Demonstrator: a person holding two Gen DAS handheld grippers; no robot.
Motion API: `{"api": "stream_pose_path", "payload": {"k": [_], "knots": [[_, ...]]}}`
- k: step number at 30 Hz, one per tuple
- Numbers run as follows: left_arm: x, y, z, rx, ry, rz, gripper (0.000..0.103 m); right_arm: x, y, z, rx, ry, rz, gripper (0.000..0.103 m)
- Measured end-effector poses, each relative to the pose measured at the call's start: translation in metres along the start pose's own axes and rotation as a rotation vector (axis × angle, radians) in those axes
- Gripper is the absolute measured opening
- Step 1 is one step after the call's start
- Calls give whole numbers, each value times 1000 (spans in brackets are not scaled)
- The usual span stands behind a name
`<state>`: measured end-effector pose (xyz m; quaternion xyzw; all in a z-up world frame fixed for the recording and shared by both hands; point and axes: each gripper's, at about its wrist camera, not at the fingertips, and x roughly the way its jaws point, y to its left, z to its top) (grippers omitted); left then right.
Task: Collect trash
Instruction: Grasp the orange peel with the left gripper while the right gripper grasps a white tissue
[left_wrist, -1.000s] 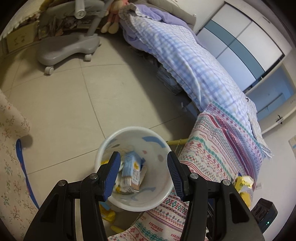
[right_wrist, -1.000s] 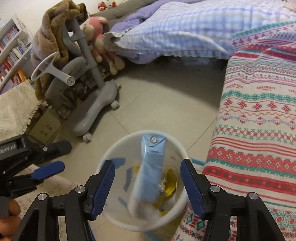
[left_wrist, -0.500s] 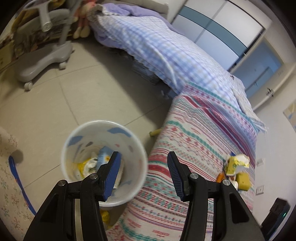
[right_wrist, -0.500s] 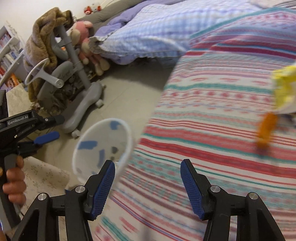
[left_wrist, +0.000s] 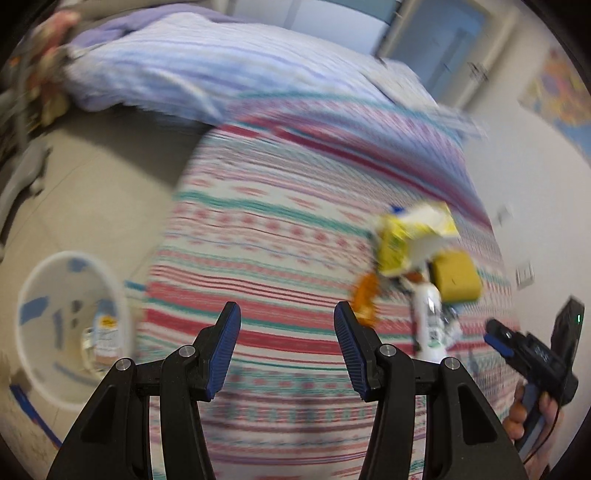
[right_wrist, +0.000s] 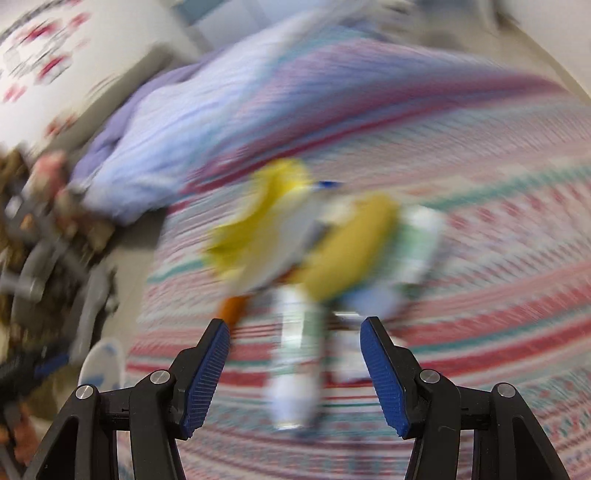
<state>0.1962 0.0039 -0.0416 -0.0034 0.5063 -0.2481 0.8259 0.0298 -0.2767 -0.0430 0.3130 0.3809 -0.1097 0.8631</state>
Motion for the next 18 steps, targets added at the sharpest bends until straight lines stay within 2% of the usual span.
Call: {"api": "stream_pose_path", "payload": {"k": [2, 4, 9, 12, 13, 14, 15, 18], "knots": [[19, -26, 0, 44, 37, 1, 55, 5, -26, 2, 89, 25, -15, 64], [34, -46, -2, 74, 67, 9, 55, 12, -42, 1, 127, 53, -44, 64], [71, -78, -5, 158, 119, 76, 55, 20, -48, 2, 118, 86, -50, 64], [88, -76, -4, 112, 136, 100, 55, 23, -45, -1, 90, 101, -54, 64], [90, -73, -4, 96, 134, 89, 49, 24, -43, -2, 85, 110, -46, 64], [91, -72, -4, 88, 127, 77, 36, 25, -42, -3, 84, 117, -37, 64], [91, -72, -5, 92, 130, 68, 17, 26, -43, -4, 83, 122, -31, 64], [81, -70, -6, 71, 108, 50, 13, 26, -46, -6, 66, 127, -30, 64]]}}
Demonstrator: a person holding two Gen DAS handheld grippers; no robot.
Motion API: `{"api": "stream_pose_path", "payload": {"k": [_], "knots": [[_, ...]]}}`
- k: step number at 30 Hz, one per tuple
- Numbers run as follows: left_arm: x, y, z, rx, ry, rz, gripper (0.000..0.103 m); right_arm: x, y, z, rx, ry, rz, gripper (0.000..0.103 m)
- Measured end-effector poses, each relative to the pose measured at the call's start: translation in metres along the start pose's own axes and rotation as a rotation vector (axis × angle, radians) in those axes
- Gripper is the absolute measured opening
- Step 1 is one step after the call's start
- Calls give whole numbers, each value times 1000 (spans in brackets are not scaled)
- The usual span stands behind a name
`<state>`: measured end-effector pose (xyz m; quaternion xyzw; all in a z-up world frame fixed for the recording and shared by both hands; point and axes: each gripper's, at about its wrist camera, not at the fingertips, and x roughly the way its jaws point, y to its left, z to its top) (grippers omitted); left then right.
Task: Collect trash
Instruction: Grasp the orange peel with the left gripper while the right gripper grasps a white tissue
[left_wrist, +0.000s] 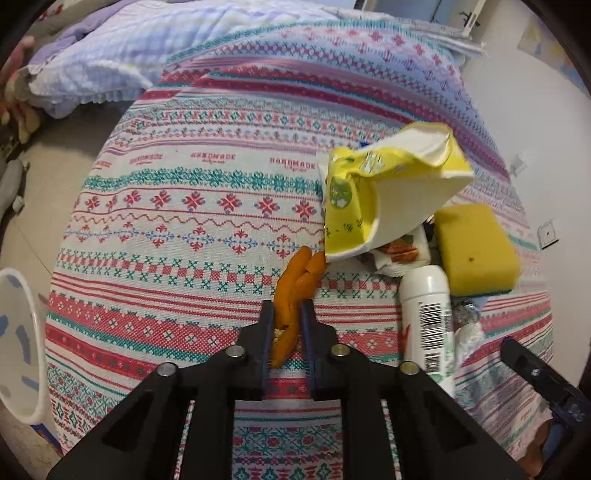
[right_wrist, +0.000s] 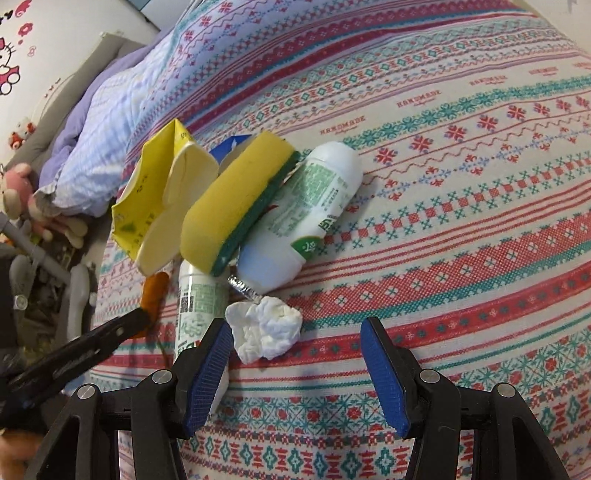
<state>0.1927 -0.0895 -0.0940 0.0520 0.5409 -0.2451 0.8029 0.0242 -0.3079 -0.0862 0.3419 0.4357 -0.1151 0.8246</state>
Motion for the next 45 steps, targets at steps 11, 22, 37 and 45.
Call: {"api": "stream_pose_path", "payload": {"k": [11, 22, 37, 45], "knots": [[-46, 19, -19, -55, -41, -79, 12, 8, 5, 3, -40, 20, -13, 58], [-64, 35, -20, -88, -74, -117, 12, 29, 22, 2, -71, 49, -47, 58], [-81, 64, -22, -138, -103, -144, 12, 12, 32, 1, -94, -48, -59, 12], [-95, 90, -25, -178, -129, -158, 12, -15, 30, 0, -84, -134, -19, 12]]}}
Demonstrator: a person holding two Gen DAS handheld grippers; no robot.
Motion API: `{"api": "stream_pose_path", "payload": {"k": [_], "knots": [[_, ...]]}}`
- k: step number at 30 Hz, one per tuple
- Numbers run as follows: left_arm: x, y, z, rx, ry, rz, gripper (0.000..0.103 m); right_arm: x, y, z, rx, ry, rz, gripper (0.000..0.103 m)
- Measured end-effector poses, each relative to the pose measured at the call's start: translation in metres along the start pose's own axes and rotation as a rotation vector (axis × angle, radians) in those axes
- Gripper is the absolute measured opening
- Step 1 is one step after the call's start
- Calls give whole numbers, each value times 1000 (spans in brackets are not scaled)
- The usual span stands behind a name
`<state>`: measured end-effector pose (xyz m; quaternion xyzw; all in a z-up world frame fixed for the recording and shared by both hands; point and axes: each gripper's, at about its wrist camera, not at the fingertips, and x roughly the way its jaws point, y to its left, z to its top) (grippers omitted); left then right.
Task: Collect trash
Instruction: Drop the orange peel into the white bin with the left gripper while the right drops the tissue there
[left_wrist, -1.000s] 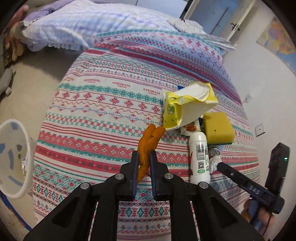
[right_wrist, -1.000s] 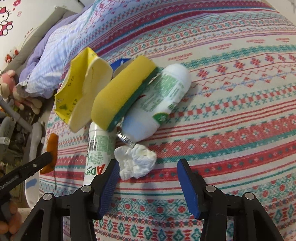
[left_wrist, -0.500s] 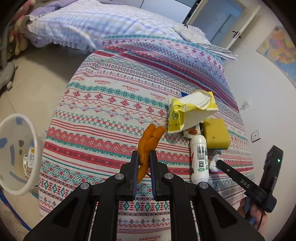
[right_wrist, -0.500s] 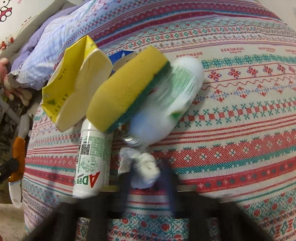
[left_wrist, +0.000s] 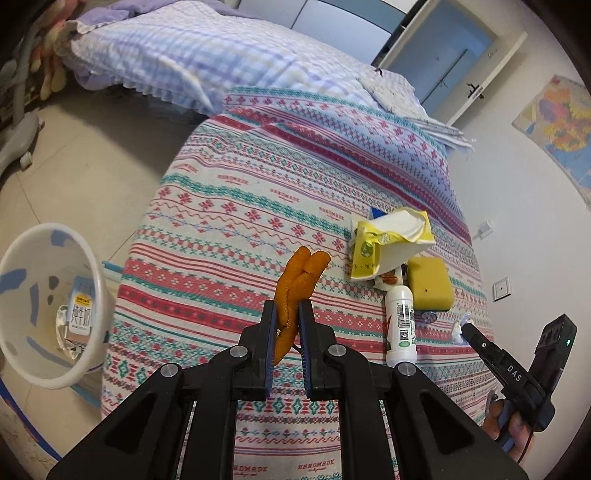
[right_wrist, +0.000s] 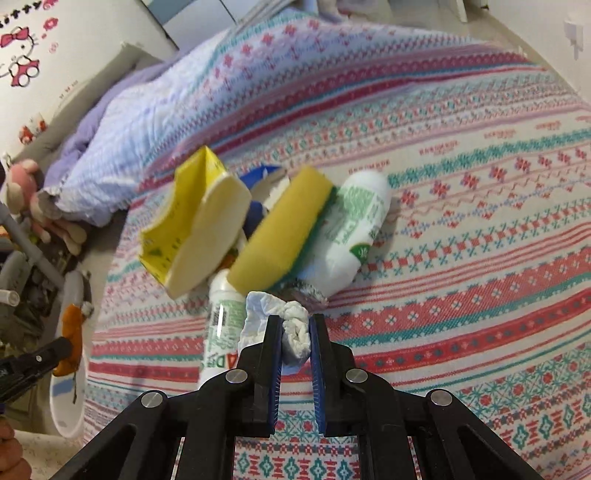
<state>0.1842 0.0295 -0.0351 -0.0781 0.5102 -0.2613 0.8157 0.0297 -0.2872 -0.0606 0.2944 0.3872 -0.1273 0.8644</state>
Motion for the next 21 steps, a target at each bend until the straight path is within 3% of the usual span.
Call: {"api": "stream_pose_path", "payload": {"k": [15, 21], "knots": [[-44, 75, 5, -112, -63, 52, 12, -15, 33, -4, -82, -81, 48, 12], [-59, 119, 4, -213, -71, 71, 12, -18, 60, -12, -134, -82, 79, 12]]}}
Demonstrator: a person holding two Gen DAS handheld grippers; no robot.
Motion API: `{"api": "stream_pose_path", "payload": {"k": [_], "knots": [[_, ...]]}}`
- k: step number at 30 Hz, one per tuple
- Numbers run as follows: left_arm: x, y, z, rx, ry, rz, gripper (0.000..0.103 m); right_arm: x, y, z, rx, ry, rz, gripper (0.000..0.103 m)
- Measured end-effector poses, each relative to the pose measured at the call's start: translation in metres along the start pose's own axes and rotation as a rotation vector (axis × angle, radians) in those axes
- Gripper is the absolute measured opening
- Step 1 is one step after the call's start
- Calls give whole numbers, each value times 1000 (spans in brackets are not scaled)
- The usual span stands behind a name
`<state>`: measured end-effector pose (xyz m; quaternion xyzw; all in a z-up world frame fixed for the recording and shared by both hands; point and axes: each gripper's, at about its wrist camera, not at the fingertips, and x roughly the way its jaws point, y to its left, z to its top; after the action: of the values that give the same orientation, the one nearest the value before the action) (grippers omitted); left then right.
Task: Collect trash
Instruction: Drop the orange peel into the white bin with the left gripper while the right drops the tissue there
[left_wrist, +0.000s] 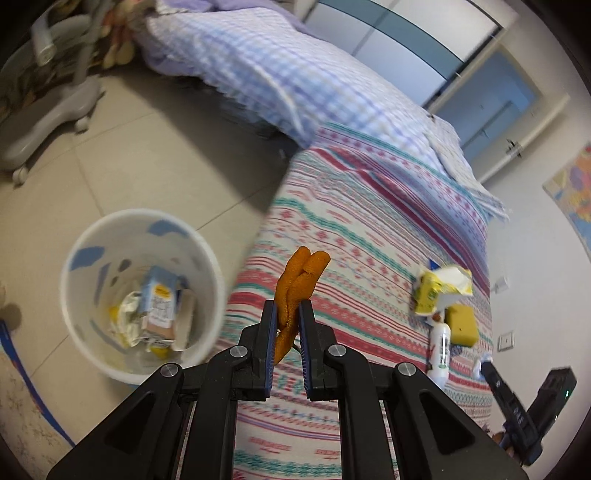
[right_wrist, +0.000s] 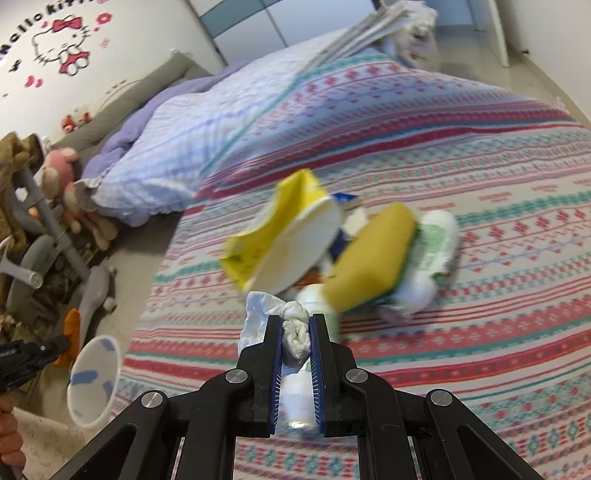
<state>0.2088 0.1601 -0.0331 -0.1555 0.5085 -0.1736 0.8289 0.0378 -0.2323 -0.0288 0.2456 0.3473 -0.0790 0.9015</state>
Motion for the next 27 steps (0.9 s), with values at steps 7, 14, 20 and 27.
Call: {"api": "stream_pose_path", "payload": {"k": [7, 14, 20, 27], "knots": [[-12, 53, 9, -129, -12, 17, 12, 9, 48, -13, -82, 26, 57, 12], [-10, 93, 15, -246, 1, 23, 12, 30, 96, -27, -152, 67, 110, 12], [1, 113, 18, -329, 41, 27, 26, 52, 138, -39, -200, 107, 164, 12], [-10, 127, 21, -350, -5, 38, 54, 79, 184, -49, -188, 143, 232, 12]]}}
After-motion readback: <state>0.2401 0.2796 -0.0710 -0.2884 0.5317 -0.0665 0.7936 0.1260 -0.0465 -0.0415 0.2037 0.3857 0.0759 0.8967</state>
